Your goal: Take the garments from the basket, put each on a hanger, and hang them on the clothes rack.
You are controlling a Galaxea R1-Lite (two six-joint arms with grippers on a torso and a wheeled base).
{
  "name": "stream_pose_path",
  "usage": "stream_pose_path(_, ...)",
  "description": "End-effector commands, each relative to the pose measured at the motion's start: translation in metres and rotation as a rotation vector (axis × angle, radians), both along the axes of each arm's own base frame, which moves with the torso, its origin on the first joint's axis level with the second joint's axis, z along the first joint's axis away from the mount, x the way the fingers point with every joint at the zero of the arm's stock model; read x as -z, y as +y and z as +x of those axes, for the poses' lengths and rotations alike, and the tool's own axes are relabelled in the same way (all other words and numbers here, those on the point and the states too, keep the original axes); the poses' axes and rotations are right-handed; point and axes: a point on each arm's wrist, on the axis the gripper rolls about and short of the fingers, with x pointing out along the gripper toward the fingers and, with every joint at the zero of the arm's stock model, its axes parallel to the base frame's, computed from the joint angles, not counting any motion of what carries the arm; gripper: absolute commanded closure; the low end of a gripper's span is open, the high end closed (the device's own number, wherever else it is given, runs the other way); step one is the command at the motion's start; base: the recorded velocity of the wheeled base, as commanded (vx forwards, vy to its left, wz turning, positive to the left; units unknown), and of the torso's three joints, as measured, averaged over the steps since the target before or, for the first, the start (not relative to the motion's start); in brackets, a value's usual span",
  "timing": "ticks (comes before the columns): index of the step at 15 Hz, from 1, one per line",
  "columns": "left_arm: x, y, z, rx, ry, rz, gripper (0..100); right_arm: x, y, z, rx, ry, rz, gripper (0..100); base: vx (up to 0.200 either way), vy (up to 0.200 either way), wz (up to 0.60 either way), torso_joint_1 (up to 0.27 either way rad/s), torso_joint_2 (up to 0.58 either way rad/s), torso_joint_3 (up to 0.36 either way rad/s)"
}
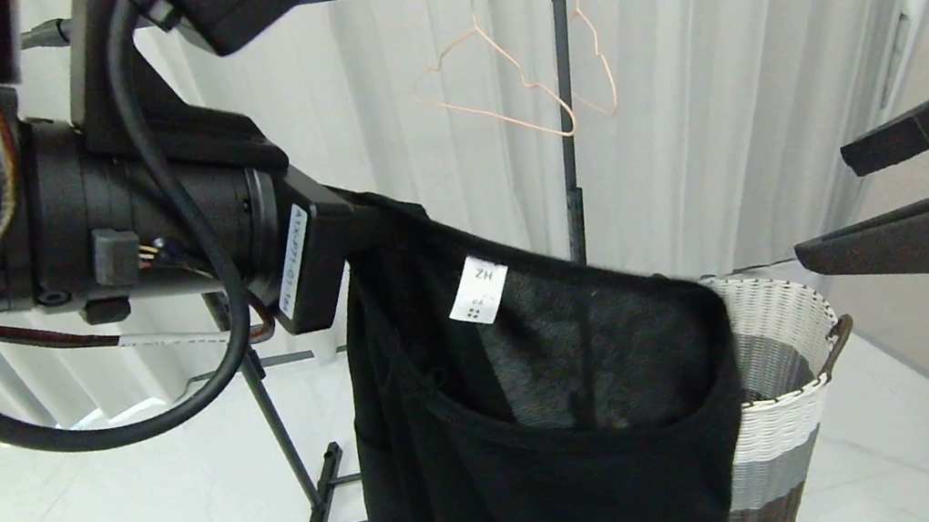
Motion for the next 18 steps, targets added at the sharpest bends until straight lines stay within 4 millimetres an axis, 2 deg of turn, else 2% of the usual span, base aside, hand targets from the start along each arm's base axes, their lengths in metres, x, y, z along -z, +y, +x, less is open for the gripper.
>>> stream_pose_path(1, 0.012, 0.004, 0.003, -0.044, 0.026, 0.036, 100, 0.000, -0.016, -0.010, 0.029, 0.019, 0.051, 0, 0.000, 0.000, 0.00, 0.000, 0.00, 0.000)
stream_pose_path(3, 0.018, 0.014, 0.000, -0.091, 0.032, 0.063, 100, 0.002, -0.029, -0.010, 0.129, 0.065, 0.107, 0, 0.000, 0.000, 0.00, 0.000, 0.00, 0.000)
stream_pose_path(4, 0.020, 0.022, -0.004, -0.110, 0.032, 0.064, 100, 0.007, -0.034, -0.006, 0.209, 0.062, 0.082, 0, 0.000, 0.000, 0.00, 0.000, 0.00, 0.000)
stream_pose_path(5, 0.024, 0.038, -0.009, -0.153, 0.038, 0.074, 100, 0.016, -0.040, 0.001, 0.344, 0.051, 0.007, 0, 0.000, 0.000, 0.00, 0.000, 0.00, 0.000)
stream_pose_path(6, 0.025, 0.047, -0.012, -0.182, 0.037, 0.075, 100, 0.018, -0.043, 0.004, 0.408, 0.049, -0.028, 0, 0.000, 0.000, 0.00, 0.000, 0.00, 0.000)
stream_pose_path(7, 0.031, 0.071, -0.014, -0.280, 0.046, 0.087, 100, 0.026, -0.049, 0.014, 0.532, 0.060, -0.092, 0, 0.000, 0.000, 0.00, 0.000, 0.00, 0.000)
stream_pose_path(10, 0.047, 0.118, -0.019, -0.519, 0.088, 0.099, 100, 0.054, -0.059, 0.028, 0.702, 0.086, -0.218, 0, 0.000, 0.000, 0.00, 0.000, 0.00, 0.000)
stream_pose_path(12, 0.047, 0.137, -0.017, -0.635, 0.089, 0.091, 100, 0.065, -0.059, 0.030, 0.734, 0.081, -0.250, 0, 0.000, 0.000, 0.00, 0.000, 0.00, 0.000)
stream_pose_path(15, 0.045, 0.145, -0.019, -0.760, 0.062, 0.127, 100, 0.068, -0.055, 0.036, 0.747, 0.046, -0.170, 0, 0.000, 0.000, 0.00, 0.000, 0.00, 0.000)
stream_pose_path(18, 0.048, 0.145, -0.016, -0.773, 0.036, 0.117, 100, 0.060, -0.051, 0.044, 0.765, 0.003, -0.090, 0, 0.000, 0.000, 0.00, 0.011, -0.01, -0.024)
